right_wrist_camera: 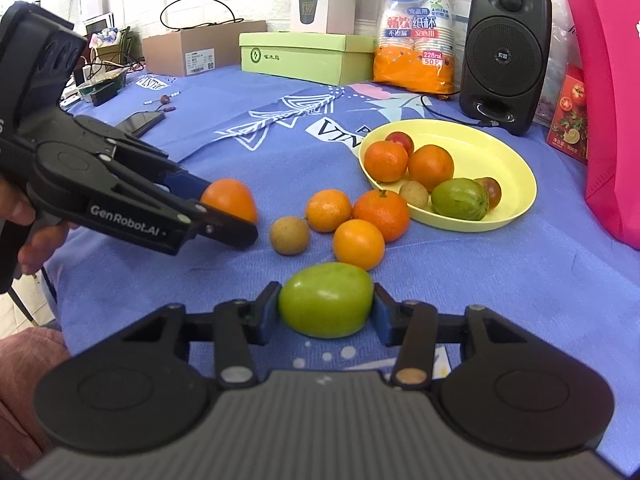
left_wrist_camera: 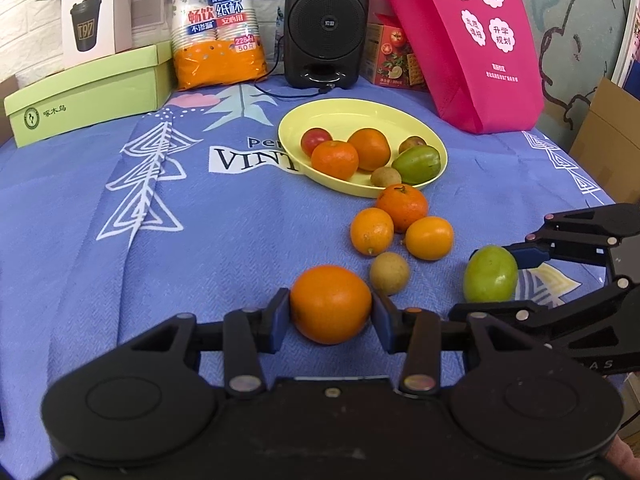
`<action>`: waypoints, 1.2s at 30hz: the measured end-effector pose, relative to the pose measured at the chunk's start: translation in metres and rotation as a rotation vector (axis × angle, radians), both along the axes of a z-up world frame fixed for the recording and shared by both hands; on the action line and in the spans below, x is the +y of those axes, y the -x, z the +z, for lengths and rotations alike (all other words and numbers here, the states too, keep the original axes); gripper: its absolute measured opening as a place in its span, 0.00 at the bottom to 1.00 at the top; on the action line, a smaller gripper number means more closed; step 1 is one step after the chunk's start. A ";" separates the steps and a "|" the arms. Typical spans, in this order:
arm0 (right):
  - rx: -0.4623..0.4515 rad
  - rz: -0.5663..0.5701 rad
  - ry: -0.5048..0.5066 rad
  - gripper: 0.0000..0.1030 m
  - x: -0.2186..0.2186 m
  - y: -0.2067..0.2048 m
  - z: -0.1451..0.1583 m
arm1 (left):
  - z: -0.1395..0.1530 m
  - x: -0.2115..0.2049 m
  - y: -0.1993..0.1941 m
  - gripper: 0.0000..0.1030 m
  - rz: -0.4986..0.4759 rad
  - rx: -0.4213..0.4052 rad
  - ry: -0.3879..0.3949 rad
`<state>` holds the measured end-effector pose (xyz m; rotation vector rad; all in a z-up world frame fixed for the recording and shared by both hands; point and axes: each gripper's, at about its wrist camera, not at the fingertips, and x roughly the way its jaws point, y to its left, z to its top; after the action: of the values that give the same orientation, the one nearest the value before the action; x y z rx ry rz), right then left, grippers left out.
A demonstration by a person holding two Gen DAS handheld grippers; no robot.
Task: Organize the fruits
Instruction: 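Carry the orange and green tomato toward the yellow plate, then open the right tool over the plate to drop the green tomato while the left tool keeps the orange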
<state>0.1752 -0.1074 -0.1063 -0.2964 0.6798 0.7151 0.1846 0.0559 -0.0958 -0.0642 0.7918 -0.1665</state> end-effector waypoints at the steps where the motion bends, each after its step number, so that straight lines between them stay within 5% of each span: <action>1: -0.001 -0.002 0.001 0.45 -0.001 0.001 0.000 | -0.001 0.000 -0.001 0.41 0.000 0.000 0.001; 20: -0.045 -0.045 -0.011 0.45 -0.022 -0.008 0.023 | 0.028 -0.003 -0.014 0.41 -0.035 -0.057 -0.011; 36: -0.129 -0.133 -0.021 0.45 -0.023 -0.089 0.044 | 0.044 -0.019 -0.128 0.42 -0.038 -0.102 -0.012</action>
<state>0.2643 -0.1300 -0.0626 -0.2725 0.5639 0.5707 0.3129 0.0372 -0.0522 -0.0289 0.6920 -0.1994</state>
